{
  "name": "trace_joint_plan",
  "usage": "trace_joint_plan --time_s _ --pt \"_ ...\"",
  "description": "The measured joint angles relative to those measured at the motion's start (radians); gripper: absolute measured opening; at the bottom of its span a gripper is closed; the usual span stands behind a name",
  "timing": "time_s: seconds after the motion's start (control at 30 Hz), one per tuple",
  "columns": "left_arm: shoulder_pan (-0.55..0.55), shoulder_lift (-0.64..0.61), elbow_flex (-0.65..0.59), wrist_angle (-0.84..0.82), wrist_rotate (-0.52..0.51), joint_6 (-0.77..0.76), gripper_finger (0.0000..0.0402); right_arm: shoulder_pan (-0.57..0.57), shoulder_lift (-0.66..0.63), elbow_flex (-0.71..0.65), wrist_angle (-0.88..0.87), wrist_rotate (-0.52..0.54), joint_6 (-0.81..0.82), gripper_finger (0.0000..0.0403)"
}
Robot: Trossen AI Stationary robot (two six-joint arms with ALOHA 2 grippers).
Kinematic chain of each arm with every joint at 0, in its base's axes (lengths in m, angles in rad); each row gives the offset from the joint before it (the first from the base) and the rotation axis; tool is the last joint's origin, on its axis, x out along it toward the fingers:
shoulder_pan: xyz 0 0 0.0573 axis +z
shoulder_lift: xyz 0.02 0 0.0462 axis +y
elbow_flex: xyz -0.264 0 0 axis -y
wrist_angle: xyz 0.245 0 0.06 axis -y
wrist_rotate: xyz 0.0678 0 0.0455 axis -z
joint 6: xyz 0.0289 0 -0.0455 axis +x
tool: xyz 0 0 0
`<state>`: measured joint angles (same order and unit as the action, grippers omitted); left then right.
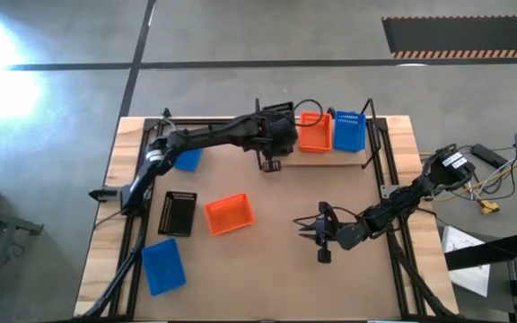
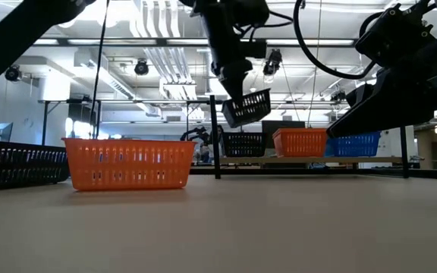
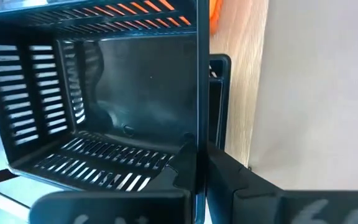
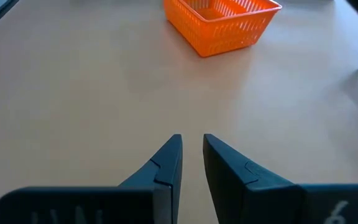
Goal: Stack baskets on shelf by color
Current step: Stack the top black bin on the black bin on the shelf
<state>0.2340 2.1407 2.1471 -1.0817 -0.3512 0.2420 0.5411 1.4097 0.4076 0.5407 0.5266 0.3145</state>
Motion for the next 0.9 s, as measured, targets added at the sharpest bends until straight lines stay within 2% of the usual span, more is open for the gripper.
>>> trace_joint_plan --time_s 0.63,0.9 --pt "0.006 0.0 -0.094 0.042 0.006 0.0 0.0 0.0 0.0 0.0 0.002 0.0 -0.001 0.0057" --pt "0.006 0.0 -0.095 0.056 0.006 0.001 0.0 0.0 0.0 0.0 0.014 0.0 -0.002 0.0057"
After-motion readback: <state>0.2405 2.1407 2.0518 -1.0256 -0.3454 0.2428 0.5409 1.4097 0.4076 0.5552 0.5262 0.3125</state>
